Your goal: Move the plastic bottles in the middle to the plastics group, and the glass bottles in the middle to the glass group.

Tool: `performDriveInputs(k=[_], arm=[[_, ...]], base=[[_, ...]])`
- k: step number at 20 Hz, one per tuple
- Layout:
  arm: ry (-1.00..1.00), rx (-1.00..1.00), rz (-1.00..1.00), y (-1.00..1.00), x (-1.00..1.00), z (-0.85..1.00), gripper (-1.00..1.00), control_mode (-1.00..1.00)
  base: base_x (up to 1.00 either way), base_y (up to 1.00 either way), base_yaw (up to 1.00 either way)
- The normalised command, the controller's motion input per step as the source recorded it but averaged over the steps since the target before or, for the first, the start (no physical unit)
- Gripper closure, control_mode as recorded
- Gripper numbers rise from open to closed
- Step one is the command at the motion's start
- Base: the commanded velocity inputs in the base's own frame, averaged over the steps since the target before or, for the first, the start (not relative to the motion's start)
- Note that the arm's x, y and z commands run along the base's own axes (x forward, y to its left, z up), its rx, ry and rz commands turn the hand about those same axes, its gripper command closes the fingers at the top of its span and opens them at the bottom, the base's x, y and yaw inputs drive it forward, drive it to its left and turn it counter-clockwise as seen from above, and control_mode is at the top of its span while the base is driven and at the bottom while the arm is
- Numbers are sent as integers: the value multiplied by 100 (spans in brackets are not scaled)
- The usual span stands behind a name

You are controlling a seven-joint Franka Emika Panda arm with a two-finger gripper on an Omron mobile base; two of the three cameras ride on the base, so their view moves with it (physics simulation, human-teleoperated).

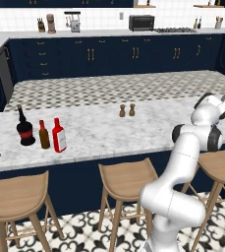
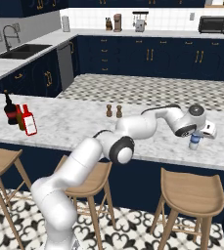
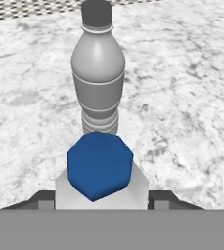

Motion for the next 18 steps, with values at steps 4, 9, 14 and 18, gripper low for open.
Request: performDriveInputs(k=[4, 9, 14, 18], arm=[[0, 0, 4, 0, 0, -18, -100, -100], [0, 0, 0, 2, -4, -1, -100, -100], [0, 0, 0, 9, -2, 0, -100, -100], [0, 0, 0, 20, -1, 10, -100, -100]], base=[[0, 0, 0], [0, 0, 0], [0, 0, 0], [0, 0, 0]])
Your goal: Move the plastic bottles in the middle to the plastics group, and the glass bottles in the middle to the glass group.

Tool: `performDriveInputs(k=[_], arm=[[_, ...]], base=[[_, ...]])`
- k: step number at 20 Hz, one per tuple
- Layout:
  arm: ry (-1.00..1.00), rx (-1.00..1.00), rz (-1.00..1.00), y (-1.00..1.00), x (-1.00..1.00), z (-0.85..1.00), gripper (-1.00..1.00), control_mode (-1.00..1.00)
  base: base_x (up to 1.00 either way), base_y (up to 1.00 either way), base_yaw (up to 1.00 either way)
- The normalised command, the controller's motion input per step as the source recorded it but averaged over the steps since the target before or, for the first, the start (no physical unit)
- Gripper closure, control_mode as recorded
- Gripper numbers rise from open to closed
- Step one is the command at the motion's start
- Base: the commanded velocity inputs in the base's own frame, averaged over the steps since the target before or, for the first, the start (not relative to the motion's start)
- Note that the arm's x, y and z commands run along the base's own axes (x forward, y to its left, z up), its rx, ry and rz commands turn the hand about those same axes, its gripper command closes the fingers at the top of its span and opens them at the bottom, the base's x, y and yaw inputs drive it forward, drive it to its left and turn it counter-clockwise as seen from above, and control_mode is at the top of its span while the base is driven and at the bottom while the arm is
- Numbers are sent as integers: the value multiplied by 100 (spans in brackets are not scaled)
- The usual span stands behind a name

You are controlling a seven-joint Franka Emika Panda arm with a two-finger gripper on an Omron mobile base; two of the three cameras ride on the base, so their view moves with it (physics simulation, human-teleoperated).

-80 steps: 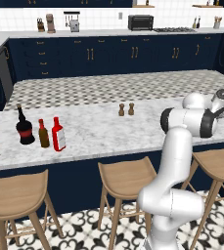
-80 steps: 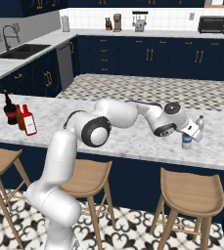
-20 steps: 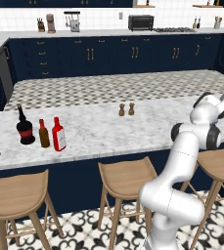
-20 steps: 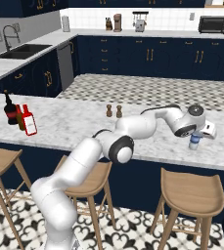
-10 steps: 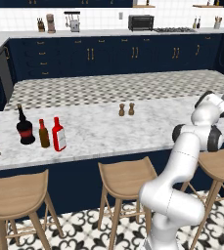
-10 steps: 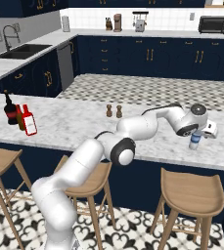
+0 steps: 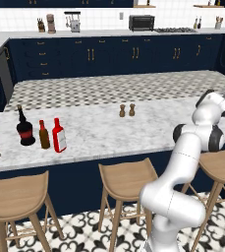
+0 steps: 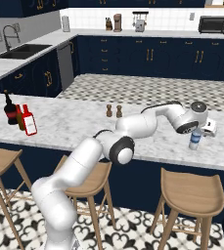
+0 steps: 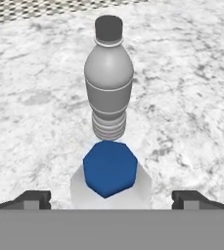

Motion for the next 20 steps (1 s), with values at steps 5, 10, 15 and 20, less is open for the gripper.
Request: performDriveInputs(k=[5, 10, 15, 20], arm=[[0, -1, 0, 26, -19, 19, -100, -100], [0, -5, 0, 27, -46, 18, -100, -100], [0, -3, 0, 73, -63, 3, -100, -100], [5, -10, 0, 93, -55, 0, -100, -100]], base=[[0, 0, 0], [0, 0, 0], [0, 0, 0], [0, 0, 0]])
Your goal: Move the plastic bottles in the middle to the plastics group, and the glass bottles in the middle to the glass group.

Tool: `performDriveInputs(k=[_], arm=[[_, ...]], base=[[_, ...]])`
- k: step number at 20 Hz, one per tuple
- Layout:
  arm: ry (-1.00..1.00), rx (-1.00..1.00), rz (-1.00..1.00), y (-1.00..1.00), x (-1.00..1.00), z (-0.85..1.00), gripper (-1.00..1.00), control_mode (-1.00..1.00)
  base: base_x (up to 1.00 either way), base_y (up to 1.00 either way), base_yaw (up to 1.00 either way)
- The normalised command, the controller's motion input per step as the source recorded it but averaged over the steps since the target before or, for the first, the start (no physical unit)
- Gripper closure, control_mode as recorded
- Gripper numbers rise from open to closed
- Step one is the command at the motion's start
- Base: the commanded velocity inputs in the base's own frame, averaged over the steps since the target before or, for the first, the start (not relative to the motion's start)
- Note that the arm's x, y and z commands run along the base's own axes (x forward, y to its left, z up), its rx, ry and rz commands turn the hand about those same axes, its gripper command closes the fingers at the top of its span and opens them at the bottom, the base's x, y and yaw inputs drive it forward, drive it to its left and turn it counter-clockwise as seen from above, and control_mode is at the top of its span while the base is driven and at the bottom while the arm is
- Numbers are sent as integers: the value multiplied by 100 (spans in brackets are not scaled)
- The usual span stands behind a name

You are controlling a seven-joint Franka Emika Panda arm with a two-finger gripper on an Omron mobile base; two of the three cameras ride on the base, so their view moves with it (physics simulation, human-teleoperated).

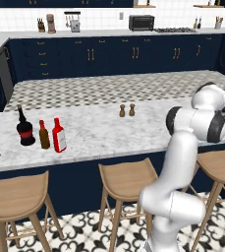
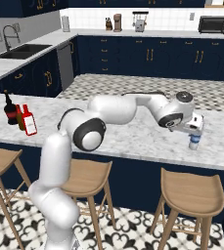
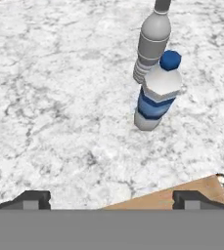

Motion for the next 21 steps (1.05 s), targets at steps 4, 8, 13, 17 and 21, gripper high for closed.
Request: performDriveInputs(k=[4, 8, 13, 17, 21], arm=[[15, -7, 0, 89, -50, 0, -100, -100], [11, -12, 1, 90, -59, 0, -100, -100], [1, -16, 2, 88, -75, -7, -100, -100], [2, -10, 1, 83, -69, -4, -100, -100], [7, 0, 0, 75, -50, 13, -100, -100]], base=[[0, 0, 0], [0, 0, 0], [0, 0, 0], [0, 0, 0], [0, 0, 0]])
